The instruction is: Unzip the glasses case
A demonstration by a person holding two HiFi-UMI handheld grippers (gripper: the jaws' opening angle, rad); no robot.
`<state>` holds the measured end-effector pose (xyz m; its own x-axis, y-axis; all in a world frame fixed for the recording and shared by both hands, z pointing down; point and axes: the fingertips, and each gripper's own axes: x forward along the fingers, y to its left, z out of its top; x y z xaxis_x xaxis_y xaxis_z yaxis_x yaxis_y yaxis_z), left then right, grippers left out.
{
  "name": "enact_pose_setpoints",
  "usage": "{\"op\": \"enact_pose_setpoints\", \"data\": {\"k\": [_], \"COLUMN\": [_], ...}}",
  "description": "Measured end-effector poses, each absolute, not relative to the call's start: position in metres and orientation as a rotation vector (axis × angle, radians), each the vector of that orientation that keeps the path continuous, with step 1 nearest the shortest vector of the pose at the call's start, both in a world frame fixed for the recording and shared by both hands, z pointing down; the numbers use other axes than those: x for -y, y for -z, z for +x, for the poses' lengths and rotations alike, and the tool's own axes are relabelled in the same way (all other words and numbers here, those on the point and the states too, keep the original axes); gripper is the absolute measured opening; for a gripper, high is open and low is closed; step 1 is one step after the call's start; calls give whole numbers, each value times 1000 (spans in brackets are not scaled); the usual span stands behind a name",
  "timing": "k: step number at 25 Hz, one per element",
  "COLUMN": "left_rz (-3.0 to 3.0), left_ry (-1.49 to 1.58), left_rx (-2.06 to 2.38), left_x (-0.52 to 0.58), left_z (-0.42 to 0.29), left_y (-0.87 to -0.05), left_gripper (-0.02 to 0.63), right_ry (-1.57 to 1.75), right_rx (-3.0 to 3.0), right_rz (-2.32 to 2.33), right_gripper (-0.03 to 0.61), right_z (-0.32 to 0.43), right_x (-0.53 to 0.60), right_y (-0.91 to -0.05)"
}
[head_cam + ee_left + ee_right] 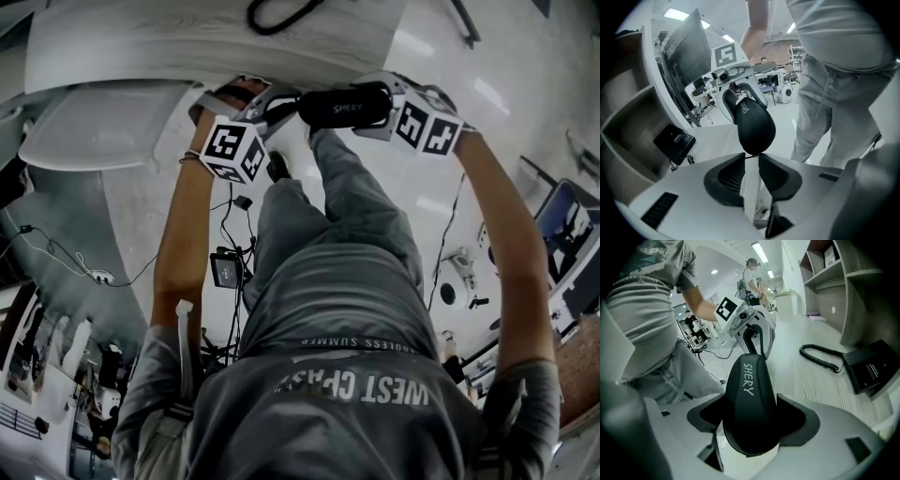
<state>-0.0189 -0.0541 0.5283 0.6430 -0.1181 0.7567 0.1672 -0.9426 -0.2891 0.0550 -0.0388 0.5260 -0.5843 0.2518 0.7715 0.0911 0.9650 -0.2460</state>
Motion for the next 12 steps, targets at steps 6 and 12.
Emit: {"op": "enact_pose_setpoints", "data": {"k": [6, 12], "left_rz": [-2561, -2581], "left_ry": [1173, 1156], "left_rx": [-14, -82], "left_x": [53, 57], "left_z": [-21, -25], "left_y": [-530, -527], "left_gripper": [74, 71], "right_ry": [-224, -300], "right_rx": [2208, 2243], "right_rz": [-234, -189], "right_gripper": [344, 336], "right_z": [52, 49], "right_x": [36, 36], "right_y": [-525, -526]}}
